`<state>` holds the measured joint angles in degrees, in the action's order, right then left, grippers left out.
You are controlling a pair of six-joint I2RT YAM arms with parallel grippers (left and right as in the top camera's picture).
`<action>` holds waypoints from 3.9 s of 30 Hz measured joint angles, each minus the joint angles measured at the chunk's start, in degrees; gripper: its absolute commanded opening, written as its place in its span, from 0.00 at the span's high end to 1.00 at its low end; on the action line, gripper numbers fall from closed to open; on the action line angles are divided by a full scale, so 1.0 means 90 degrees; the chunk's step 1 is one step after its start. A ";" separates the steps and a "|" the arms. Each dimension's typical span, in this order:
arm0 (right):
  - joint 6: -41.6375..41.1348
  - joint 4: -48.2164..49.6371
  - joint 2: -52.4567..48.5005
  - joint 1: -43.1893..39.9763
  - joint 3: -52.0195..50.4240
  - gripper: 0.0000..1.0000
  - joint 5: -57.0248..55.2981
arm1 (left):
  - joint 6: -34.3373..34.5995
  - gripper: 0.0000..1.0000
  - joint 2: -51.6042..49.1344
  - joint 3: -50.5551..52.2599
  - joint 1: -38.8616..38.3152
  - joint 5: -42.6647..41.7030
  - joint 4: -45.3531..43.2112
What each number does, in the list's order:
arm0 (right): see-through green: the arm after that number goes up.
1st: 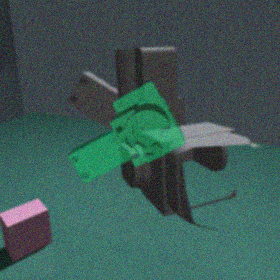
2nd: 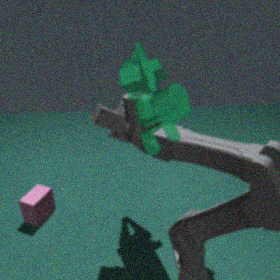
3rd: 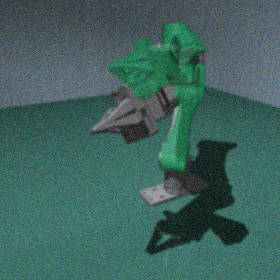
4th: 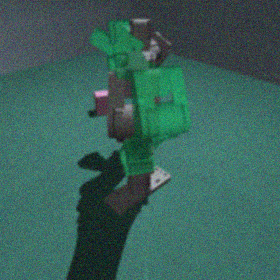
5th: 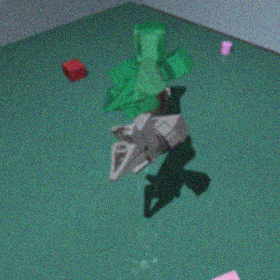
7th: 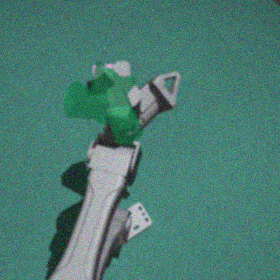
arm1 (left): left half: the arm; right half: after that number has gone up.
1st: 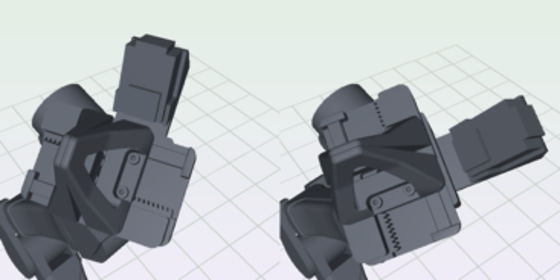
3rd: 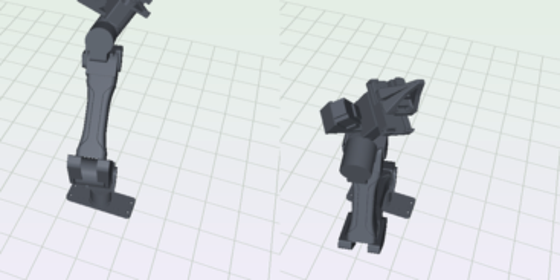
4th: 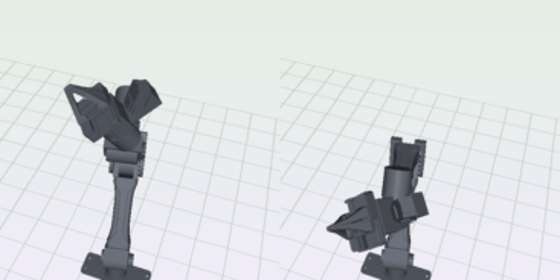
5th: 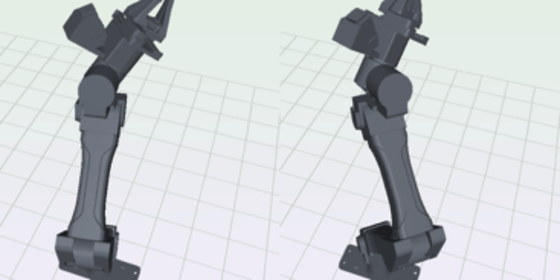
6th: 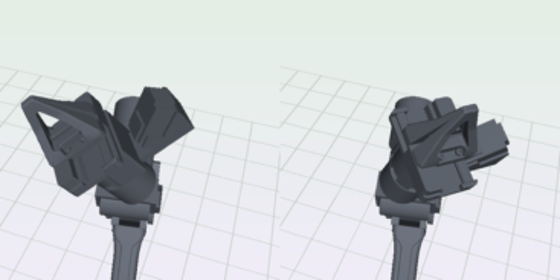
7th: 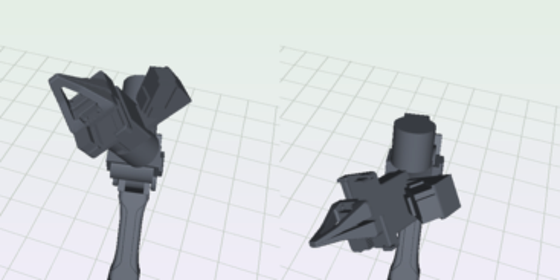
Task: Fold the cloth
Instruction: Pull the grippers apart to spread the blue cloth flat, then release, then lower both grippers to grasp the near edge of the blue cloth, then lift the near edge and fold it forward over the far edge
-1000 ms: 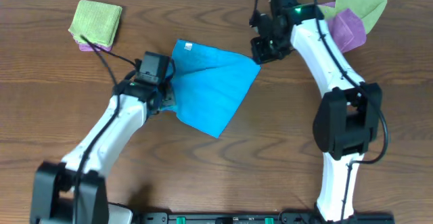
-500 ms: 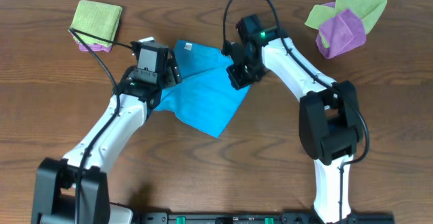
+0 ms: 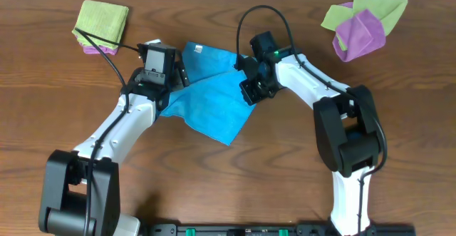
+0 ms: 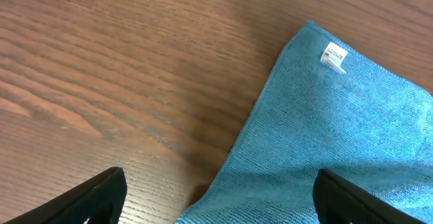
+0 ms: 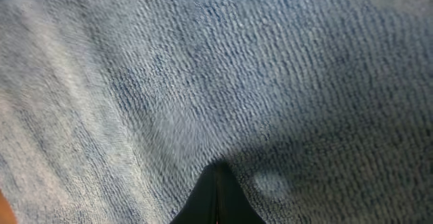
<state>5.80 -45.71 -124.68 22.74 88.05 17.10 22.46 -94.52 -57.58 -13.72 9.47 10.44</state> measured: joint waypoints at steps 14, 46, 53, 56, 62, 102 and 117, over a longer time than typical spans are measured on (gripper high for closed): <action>-0.0289 -0.0675 0.0058 -0.1307 0.0172 0.99 -0.1134 | 0.0000 0.11 0.0000 0.0000 0.0000 -0.0430 0.0090; 0.0512 -0.0328 0.3672 -0.3016 -0.3019 0.49 0.2208 | -0.1647 0.32 -0.0102 0.0627 0.0304 -0.5219 0.1809; -0.0032 0.0702 0.3670 -0.3067 -0.4214 0.46 0.2635 | -0.1535 0.27 -0.0102 0.1617 0.0687 -0.5566 0.0699; -0.0345 0.1054 0.3670 -0.3138 -0.4476 0.40 0.2596 | -0.1304 0.24 -0.0102 0.1795 0.0636 -0.5724 0.0075; -0.0617 0.1180 0.3672 -0.3325 -0.4728 0.15 0.2293 | -0.0916 0.19 -0.0092 0.1967 0.0619 -0.5867 -0.0474; -0.1926 0.2849 0.3645 -0.2905 -0.5972 0.98 0.2181 | 0.0335 0.94 -0.0610 0.2324 0.0117 -0.6135 -0.1166; -0.1923 0.1848 0.3701 -0.2905 -0.4592 0.99 0.2125 | 0.0364 0.94 -0.0692 0.1173 0.0087 -0.6025 -0.0702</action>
<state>-11.51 -29.08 -91.37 -3.40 46.72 36.23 25.74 -100.75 -47.03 -12.93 -44.75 4.12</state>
